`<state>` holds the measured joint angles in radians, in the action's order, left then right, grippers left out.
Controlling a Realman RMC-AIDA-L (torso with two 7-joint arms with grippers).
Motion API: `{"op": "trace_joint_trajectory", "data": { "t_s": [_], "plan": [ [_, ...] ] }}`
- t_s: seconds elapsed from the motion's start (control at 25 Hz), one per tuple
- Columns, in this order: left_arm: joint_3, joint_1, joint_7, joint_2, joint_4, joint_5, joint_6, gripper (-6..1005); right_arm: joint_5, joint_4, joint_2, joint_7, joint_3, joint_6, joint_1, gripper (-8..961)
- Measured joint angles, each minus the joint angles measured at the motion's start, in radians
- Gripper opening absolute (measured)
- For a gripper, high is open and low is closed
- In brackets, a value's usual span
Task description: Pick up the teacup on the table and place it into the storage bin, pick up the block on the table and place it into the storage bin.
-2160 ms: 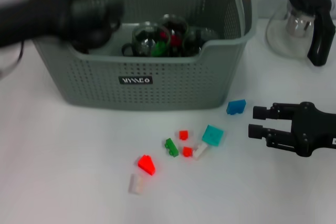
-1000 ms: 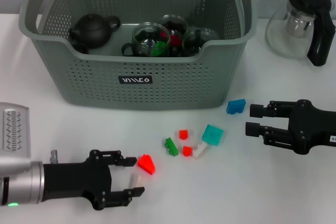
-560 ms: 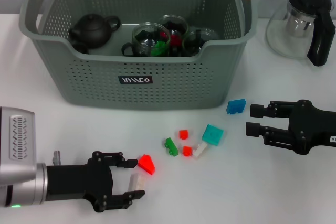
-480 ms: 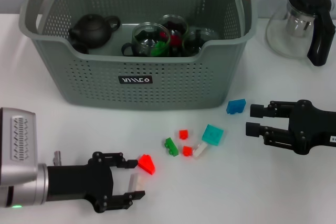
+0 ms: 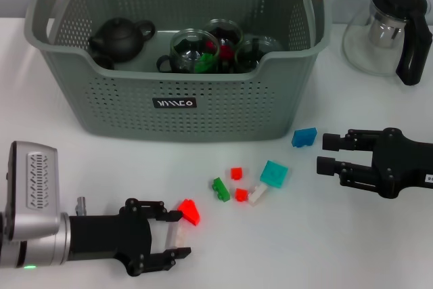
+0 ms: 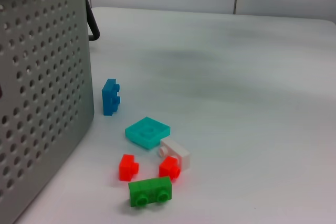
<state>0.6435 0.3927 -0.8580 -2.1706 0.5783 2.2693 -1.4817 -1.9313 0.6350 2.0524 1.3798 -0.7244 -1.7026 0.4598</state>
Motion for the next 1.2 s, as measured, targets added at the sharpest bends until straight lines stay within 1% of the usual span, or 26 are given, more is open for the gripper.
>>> {"op": "trace_joint_trajectory", "data": {
  "t_s": [0.36, 0.56, 0.68, 0.8, 0.84, 0.96, 1.08, 1.2],
  "plan": [
    [-0.003, 0.005, -0.013, 0.0, 0.003, 0.0, 0.009, 536, -0.002, 0.0, 0.0, -0.001, 0.0, 0.0, 0.0, 533],
    [-0.006, 0.004, -0.031, 0.003, 0.015, 0.002, -0.01, 401, -0.002, 0.0, -0.002, -0.002, 0.0, 0.001, -0.003, 533],
    [-0.009, 0.002, -0.059, 0.004, 0.037, 0.001, -0.046, 405, 0.0, 0.0, -0.004, -0.002, 0.0, 0.0, -0.004, 533],
    [-0.022, -0.002, -0.08, 0.005, 0.072, -0.01, -0.114, 408, 0.0, 0.0, -0.005, -0.002, 0.0, 0.0, -0.003, 533],
    [-0.04, -0.002, -0.087, 0.007, 0.083, -0.013, -0.149, 410, 0.0, 0.0, -0.005, -0.002, 0.0, 0.0, -0.003, 533],
    [-0.106, 0.015, -0.091, 0.021, 0.088, -0.015, -0.247, 413, -0.002, 0.0, -0.005, -0.002, 0.0, 0.001, -0.001, 533],
    [-0.176, 0.051, -0.103, 0.045, 0.084, -0.025, -0.36, 417, -0.002, 0.0, -0.004, -0.003, 0.0, 0.005, -0.001, 533],
    [-0.218, 0.1, -0.155, 0.071, 0.086, -0.063, -0.447, 421, -0.002, 0.0, -0.002, -0.004, 0.0, 0.005, -0.001, 533]
  ]
}}
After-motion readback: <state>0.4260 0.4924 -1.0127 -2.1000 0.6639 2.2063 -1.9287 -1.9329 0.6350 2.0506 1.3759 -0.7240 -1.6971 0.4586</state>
